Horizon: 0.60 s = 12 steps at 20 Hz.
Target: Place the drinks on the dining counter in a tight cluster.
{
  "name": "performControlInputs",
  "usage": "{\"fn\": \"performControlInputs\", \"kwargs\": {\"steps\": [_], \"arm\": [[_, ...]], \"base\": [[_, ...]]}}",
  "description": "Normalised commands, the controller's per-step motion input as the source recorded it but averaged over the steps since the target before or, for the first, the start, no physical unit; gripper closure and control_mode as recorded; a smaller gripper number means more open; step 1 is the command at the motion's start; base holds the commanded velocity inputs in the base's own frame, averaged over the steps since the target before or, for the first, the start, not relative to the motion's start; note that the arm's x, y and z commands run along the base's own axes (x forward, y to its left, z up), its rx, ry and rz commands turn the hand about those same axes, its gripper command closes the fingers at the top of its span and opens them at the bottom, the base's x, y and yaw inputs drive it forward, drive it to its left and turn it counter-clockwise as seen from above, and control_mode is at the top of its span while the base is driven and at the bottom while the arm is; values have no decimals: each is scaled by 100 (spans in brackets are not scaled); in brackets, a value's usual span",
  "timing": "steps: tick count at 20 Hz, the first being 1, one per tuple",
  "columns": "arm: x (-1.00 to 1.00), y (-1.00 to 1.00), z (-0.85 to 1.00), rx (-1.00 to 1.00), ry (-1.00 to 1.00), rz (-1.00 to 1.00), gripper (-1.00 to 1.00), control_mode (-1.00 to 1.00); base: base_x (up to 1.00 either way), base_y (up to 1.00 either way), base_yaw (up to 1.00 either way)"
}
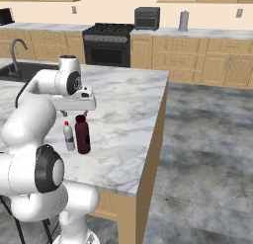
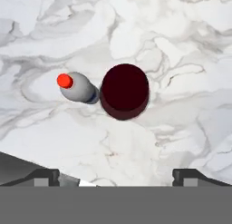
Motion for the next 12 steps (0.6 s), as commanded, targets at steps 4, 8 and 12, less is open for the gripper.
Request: {"fn": "performControlInputs", "kwargs": {"steps": [4, 8, 12], "arm": [[-70, -33, 0, 3, 0, -24, -100, -100], [-59, -31, 12, 3, -1, -26, -100, -100], [-63, -23, 21, 3, -2, -25, -100, -100]], "base": [[0, 0, 0], [0, 0, 0], [0, 0, 0]]}}
